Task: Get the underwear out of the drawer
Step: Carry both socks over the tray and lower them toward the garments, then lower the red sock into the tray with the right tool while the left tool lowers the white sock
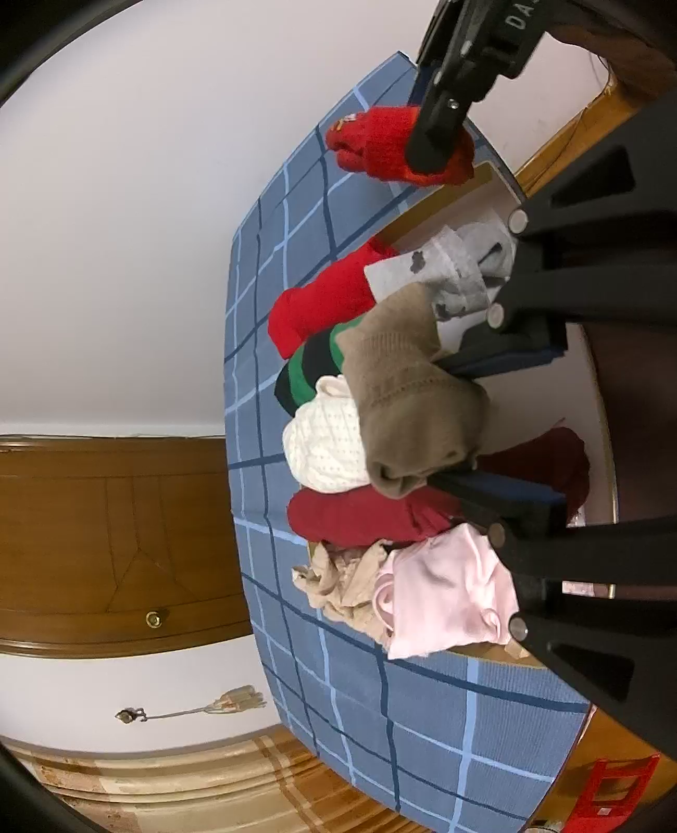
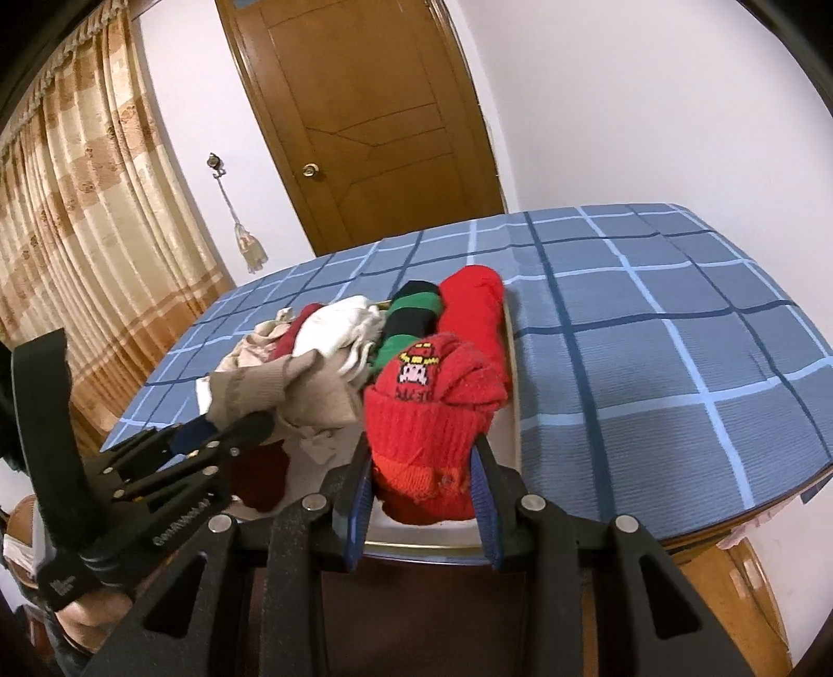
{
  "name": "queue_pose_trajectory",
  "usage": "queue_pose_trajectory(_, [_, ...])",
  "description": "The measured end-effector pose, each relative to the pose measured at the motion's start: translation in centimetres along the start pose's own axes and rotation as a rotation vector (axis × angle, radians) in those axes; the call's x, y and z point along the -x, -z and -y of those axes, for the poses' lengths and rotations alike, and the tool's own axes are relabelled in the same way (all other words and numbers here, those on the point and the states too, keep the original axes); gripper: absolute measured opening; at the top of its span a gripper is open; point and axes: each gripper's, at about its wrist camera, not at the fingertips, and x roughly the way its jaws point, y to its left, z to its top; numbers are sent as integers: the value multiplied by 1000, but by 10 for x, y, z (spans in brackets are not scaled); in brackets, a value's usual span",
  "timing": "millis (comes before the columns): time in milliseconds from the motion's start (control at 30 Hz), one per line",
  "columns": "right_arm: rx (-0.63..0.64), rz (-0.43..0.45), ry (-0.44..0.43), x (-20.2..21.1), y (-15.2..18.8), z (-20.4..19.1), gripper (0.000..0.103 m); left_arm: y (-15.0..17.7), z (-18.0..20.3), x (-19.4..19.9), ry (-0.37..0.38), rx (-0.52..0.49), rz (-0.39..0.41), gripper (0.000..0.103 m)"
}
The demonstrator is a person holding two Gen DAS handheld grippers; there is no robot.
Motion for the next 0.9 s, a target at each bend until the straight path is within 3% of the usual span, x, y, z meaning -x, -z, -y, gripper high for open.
queue_pose_trajectory(467, [-22,-23,21,-14,0,18,37,2,13,-20,25,-15,-41,33])
queue_pose_trajectory(900, [69,-113,-121,-42,14,-30,37,13,-24,13,-26,86,31,33])
